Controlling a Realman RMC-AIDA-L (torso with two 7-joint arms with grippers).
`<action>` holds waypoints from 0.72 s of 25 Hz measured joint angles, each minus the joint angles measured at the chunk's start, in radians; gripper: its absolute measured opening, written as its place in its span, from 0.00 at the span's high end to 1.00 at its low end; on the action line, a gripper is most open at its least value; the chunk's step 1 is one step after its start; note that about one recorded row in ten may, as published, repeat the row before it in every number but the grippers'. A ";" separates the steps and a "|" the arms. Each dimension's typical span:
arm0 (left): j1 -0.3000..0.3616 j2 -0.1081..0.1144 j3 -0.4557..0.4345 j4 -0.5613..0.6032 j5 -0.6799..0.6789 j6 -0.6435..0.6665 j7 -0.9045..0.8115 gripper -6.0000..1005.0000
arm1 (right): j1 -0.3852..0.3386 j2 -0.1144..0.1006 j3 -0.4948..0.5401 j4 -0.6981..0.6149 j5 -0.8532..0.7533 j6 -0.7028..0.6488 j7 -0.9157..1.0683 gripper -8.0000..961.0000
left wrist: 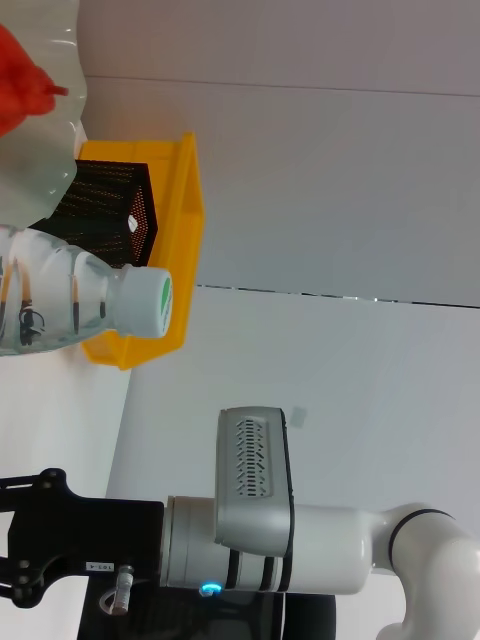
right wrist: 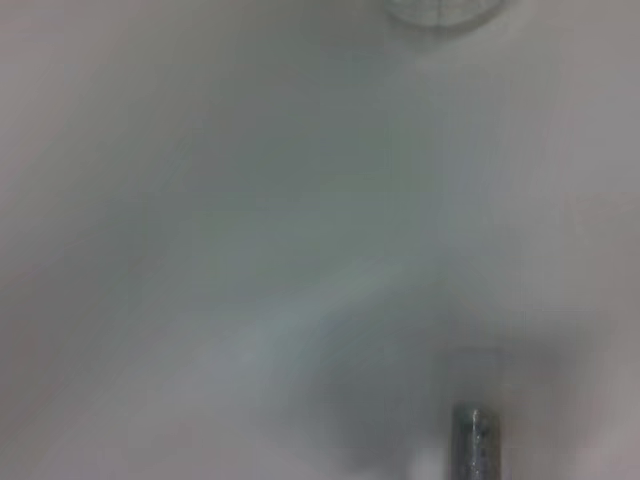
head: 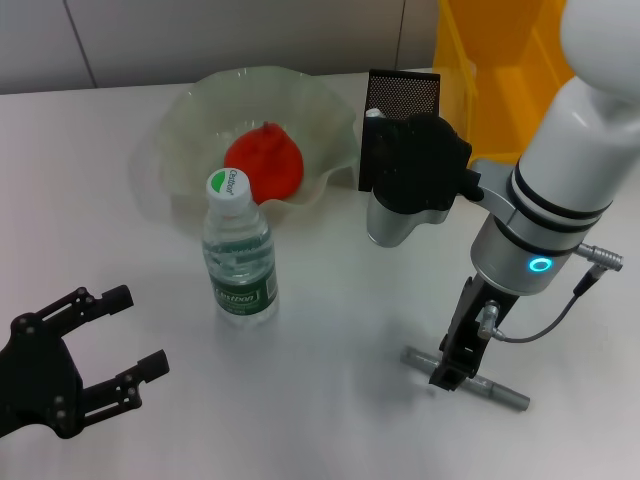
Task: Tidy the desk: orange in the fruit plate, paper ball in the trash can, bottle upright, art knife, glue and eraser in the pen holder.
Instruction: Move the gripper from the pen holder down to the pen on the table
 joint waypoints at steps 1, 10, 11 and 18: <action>0.000 0.000 0.000 0.000 0.000 0.000 0.000 0.20 | 0.000 0.000 0.000 0.001 0.000 0.000 0.000 0.37; -0.001 0.000 0.000 0.000 0.000 -0.002 0.000 0.20 | 0.028 0.001 -0.002 0.050 0.000 0.017 0.005 0.59; -0.001 0.000 0.000 0.000 0.000 -0.003 0.000 0.20 | 0.031 0.001 -0.006 0.056 0.000 0.020 0.006 0.60; 0.001 0.000 0.000 0.000 0.000 -0.004 0.000 0.20 | 0.042 0.002 -0.052 0.068 0.000 0.042 0.027 0.68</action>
